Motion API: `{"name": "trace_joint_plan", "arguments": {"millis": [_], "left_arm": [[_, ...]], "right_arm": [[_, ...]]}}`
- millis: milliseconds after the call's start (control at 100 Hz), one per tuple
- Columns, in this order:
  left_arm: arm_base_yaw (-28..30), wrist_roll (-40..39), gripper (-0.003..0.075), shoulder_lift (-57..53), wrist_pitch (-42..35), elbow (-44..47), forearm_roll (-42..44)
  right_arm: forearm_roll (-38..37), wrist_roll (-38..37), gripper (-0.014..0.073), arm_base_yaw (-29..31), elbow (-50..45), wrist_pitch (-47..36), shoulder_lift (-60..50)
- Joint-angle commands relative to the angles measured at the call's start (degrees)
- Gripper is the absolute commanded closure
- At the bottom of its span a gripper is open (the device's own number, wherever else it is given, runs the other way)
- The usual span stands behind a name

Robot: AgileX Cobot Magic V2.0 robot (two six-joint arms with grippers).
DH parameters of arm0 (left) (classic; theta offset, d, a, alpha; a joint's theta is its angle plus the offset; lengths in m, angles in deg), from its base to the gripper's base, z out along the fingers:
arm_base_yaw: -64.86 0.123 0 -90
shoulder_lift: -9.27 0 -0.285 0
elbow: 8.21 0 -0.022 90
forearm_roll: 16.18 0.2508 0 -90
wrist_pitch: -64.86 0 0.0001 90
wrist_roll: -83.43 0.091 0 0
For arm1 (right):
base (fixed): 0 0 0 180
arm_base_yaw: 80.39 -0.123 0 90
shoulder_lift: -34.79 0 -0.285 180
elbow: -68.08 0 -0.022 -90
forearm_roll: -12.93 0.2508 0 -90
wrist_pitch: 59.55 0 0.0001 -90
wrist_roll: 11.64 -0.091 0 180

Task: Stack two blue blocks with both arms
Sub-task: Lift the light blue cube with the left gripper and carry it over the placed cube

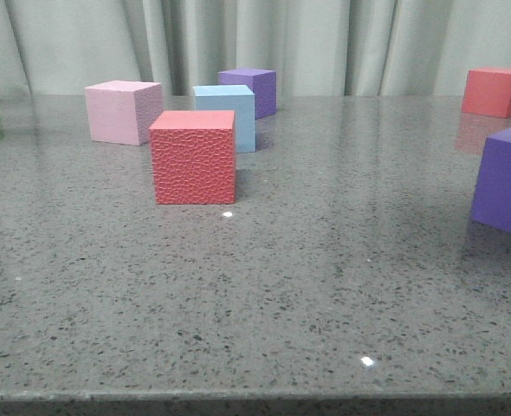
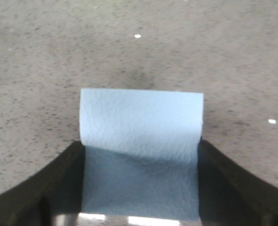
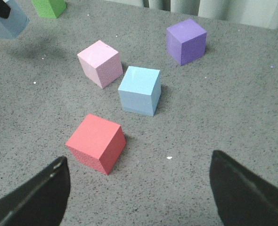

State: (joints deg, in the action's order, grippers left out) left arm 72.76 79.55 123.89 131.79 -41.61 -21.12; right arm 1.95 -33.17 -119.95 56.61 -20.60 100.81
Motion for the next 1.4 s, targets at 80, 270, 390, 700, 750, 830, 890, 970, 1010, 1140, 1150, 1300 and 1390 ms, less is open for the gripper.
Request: {"name": "trace_joint_plan", "arguments": {"millis": [80,270,390,700,750,830,890,970,1010,1140,1150,1300,1390], "left_arm": [[-4.7,-4.3,0.0449,-3.7,0.4,-5.3,-1.2],[-11.9,-9.0,0.0449,-3.7,0.7,-8.7,-0.1],[-16.1,-13.5,0.0449,-3.7,1.2,-10.5,1.3],[-25.2,-21.9,0.0449,-3.4,-1.6,-10.6,1.7],[-26.5,-22.9,0.0449,-3.3,-2.7,-10.6,1.7],[-28.8,-24.8,0.0449,-2.7,-4.0,-10.6,1.8],[-30.7,-25.1,0.0449,-1.8,-4.9,-10.6,2.0],[-32.9,-26.5,0.0449,-0.8,-5.9,-10.6,3.1],[-34.0,-27.5,0.0449,-0.2,-6.0,-10.6,4.3],[-36.2,-29.7,0.0449,1.0,-5.7,-10.6,5.6],[-36.3,-29.6,0.0449,1.1,-5.6,-10.6,5.6],[-37.2,-32.1,0.0449,1.6,-5.8,-10.6,5.9],[-37.8,-32.4,0.0449,1.9,-5.8,-10.6,7.1]], "right_arm": [[-2.6,0.4,-0.0005,-0.1,0.8,-4.2,-1.9],[-3.8,0.4,-0.0005,-0.1,0.8,-3.8,-2.7],[-4.9,0.3,-0.0005,-0.1,0.7,-2.7,-3.1],[-5.3,0.3,-0.0005,-0.1,0.7,-1.8,-5.0],[-5.3,0.3,-0.0005,-0.1,0.7,-1.5,-5.1],[-5.3,0.3,-0.0005,-0.1,0.7,-1.0,-5.5],[-5.3,0.3,-0.0005,-0.1,0.7,-0.8,-5.5],[-5.3,0.3,-0.0005,-0.1,0.7,-0.8,-5.5],[-5.3,0.3,-0.0005,-0.1,0.7,-0.8,-5.5],[-5.3,0.3,-0.0005,-0.1,0.7,-0.8,-6.1],[-5.3,0.3,-0.0005,-0.1,0.7,-0.8,-6.1],[-5.3,0.3,-0.0005,-0.1,0.7,-0.8,-6.1],[-5.3,0.3,-0.0005,-0.1,0.7,-0.8,-6.1]]}}
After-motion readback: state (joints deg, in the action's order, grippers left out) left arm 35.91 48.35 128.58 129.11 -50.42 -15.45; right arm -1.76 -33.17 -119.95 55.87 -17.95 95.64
